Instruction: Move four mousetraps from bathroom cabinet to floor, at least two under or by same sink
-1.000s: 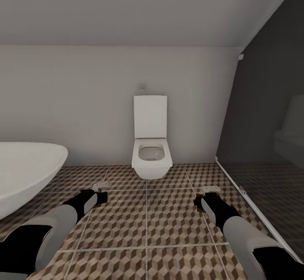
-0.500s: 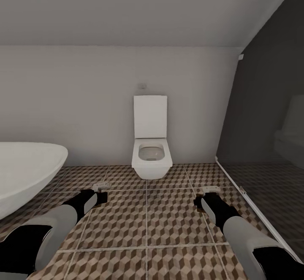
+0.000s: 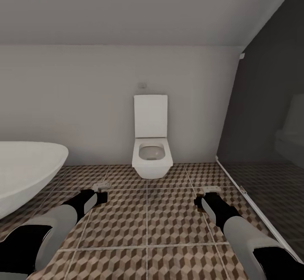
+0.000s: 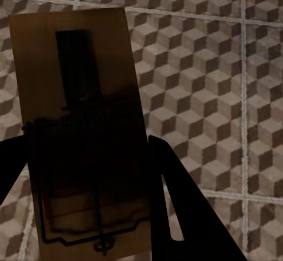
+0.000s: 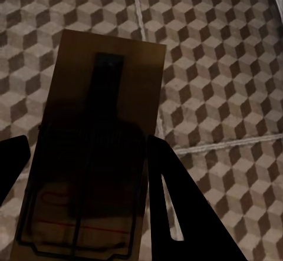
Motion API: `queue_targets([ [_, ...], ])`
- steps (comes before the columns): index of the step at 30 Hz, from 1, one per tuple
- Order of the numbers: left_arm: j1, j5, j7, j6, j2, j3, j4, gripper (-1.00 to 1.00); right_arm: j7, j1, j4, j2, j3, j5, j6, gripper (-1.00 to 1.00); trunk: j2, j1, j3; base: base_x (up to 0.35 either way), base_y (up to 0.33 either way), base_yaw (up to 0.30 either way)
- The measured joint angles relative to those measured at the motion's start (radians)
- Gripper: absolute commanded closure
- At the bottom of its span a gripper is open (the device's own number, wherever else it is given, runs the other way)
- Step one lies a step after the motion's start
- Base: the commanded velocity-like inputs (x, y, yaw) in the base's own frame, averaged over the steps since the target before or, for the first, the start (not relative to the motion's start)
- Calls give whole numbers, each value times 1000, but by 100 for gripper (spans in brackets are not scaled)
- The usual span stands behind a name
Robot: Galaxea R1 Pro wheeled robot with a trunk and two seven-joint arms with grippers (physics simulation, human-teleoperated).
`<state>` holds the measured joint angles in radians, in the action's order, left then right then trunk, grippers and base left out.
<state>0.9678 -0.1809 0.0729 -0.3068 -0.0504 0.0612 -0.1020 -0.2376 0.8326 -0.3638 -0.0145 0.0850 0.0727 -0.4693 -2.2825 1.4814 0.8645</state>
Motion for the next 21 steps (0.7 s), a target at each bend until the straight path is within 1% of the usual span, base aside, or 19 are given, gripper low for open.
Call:
queue_targets([
  [17,0,0,0,0,0,0,0,100,2,0,-1,-4,-2,3,-3,100,0,0,26,0,0,4],
  [21,0,0,0,0,0,0,0,100,2,0,-2,-4,-2,4,-4,100,0,0,29,0,0,0],
])
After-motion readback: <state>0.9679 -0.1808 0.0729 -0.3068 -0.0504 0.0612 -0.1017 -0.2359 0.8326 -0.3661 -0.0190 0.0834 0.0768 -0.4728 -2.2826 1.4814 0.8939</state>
